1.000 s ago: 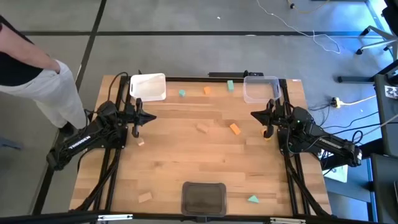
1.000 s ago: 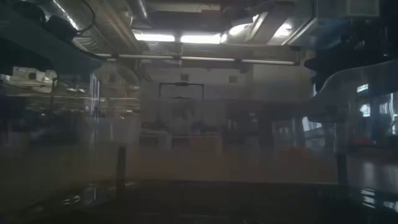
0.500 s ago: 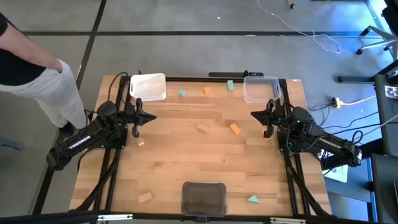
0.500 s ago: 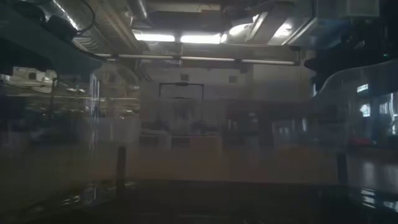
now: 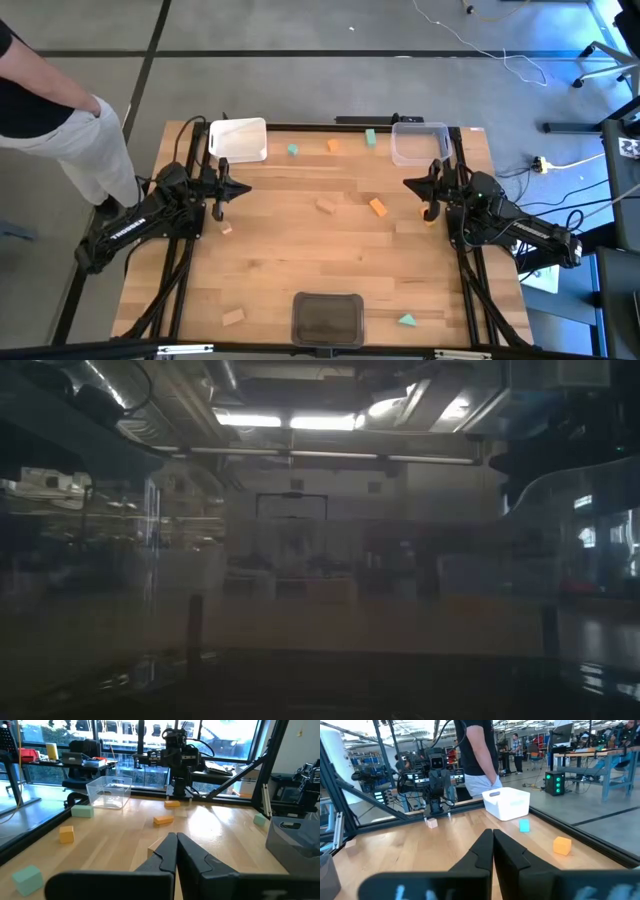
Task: Sort & place blocks by color
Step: Put the bottom left yellow block into the transparent bin
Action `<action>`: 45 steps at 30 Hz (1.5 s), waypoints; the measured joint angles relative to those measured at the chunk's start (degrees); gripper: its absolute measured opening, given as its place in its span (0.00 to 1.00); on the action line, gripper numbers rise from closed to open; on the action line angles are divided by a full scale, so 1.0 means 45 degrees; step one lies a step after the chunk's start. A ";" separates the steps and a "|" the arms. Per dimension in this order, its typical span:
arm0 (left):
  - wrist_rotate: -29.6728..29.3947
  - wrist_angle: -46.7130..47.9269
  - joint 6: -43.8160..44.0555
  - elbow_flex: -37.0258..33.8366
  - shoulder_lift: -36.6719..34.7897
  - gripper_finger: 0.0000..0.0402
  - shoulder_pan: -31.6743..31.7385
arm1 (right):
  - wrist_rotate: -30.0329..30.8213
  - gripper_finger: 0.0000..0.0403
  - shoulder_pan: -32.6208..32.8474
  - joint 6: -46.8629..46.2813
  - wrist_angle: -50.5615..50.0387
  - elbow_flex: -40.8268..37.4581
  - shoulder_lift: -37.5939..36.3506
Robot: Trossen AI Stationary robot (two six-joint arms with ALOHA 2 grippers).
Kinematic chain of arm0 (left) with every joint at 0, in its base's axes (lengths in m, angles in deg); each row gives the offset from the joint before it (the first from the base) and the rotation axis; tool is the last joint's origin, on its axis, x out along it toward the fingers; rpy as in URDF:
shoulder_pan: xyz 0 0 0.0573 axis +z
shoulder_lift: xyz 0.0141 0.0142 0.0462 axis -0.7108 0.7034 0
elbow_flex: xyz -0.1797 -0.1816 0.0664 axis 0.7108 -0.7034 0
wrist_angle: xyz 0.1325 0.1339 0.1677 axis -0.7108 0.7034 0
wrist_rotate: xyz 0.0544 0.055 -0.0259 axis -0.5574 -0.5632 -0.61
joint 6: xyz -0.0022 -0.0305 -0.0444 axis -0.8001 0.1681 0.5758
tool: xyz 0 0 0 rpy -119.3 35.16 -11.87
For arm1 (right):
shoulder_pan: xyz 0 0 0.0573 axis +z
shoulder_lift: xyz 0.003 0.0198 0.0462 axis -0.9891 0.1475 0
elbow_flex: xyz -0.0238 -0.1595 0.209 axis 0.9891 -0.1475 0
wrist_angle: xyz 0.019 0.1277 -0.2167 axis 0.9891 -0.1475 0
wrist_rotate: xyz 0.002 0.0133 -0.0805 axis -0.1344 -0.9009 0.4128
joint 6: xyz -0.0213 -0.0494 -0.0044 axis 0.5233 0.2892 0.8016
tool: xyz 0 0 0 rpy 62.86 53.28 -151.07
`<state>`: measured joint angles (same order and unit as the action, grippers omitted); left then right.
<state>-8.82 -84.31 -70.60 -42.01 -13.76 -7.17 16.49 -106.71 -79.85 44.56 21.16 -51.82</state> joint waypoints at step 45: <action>-0.0204 -0.0001 0.0002 -0.0001 0.0000 0.00 -0.0004 | 0.2285 0.06 0.0002 -0.1918 -1.6665 1.4814 1.2607</action>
<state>-9.74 -84.32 -70.59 -42.02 -13.76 -7.19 26.77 -106.71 -88.48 -30.43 87.82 4.92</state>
